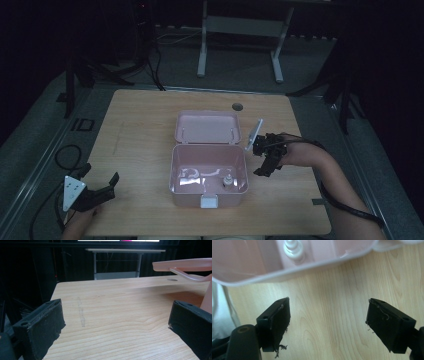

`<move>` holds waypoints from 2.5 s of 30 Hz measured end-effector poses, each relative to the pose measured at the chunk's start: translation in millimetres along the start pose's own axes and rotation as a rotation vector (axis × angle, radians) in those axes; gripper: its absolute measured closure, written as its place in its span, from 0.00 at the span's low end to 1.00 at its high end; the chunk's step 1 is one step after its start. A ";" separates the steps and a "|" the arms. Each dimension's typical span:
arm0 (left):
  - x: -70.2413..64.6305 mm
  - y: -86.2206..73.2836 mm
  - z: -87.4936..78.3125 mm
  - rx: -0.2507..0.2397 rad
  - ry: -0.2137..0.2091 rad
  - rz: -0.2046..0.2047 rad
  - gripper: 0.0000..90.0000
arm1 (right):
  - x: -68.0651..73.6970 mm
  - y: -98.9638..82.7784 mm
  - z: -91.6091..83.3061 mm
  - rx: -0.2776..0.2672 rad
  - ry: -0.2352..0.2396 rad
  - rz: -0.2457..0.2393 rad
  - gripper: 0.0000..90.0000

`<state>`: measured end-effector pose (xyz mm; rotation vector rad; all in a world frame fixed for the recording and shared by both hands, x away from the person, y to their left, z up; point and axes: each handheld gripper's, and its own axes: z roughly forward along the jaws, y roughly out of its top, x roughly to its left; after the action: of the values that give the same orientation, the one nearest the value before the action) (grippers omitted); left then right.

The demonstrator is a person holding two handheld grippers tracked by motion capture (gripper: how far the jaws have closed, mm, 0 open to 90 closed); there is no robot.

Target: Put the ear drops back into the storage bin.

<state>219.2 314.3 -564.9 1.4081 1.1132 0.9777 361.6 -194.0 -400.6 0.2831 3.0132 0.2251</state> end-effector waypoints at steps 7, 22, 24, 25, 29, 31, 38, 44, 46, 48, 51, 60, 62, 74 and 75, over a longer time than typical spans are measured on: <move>0.1 0.0 -0.1 -0.001 0.000 -0.002 0.00 | -5.1 -29.3 20.4 -0.012 0.012 0.088 0.22; 0.0 0.0 0.0 -0.001 0.000 0.000 0.00 | -2.5 -83.2 70.3 -0.223 -0.056 0.262 0.18; -0.1 0.0 -0.1 -0.001 0.001 0.000 0.00 | -1.0 -88.5 74.7 -0.230 -0.058 0.273 0.18; -0.1 -0.1 -0.1 -0.001 0.001 0.001 0.00 | 0.1 -90.9 76.8 -0.227 -0.062 0.277 0.18; -0.1 0.0 -0.1 -0.001 0.001 0.002 0.00 | 1.6 -99.7 84.6 -0.240 -0.084 0.311 0.18; -0.1 0.0 -0.1 -0.001 0.001 0.002 0.00 | 2.2 -103.9 87.6 -0.258 -0.118 0.337 0.18; -0.1 0.0 -0.1 -0.001 0.000 0.002 0.00 | 5.8 -116.6 97.5 -0.333 -0.222 0.429 0.16; -0.2 -0.1 -0.3 -0.002 0.001 0.003 0.00 | 9.3 -125.4 108.8 -0.309 -0.308 0.499 0.15; -0.2 -0.1 -0.2 -0.002 0.002 0.002 0.00 | 9.6 -130.8 110.6 -0.336 -0.336 0.542 0.15; -0.3 -0.1 -0.2 -0.002 0.002 0.003 0.00 | 10.3 -136.4 111.6 -0.369 -0.362 0.588 0.15; -0.4 -0.1 -0.2 -0.001 0.003 0.004 0.00 | 11.1 -143.9 112.8 -0.418 -0.419 0.660 0.15; -0.3 0.0 -0.1 -0.001 0.003 0.004 0.00 | 11.6 -157.9 120.2 -0.480 -0.545 0.837 0.14; -0.3 0.0 -0.1 0.000 0.003 0.003 0.00 | 13.4 -160.0 121.3 -0.515 -0.585 0.878 0.14; -0.4 0.0 0.0 0.000 0.003 0.004 0.00 | 29.0 -166.2 123.1 -0.690 -0.764 0.970 0.14; -0.4 0.0 -0.1 0.000 0.003 0.005 0.00 | 29.8 -165.9 123.1 -0.690 -0.776 0.967 0.14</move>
<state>218.9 313.9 -564.9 1.4109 1.1122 0.9839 317.9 -332.6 -550.5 1.3225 1.6987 0.9170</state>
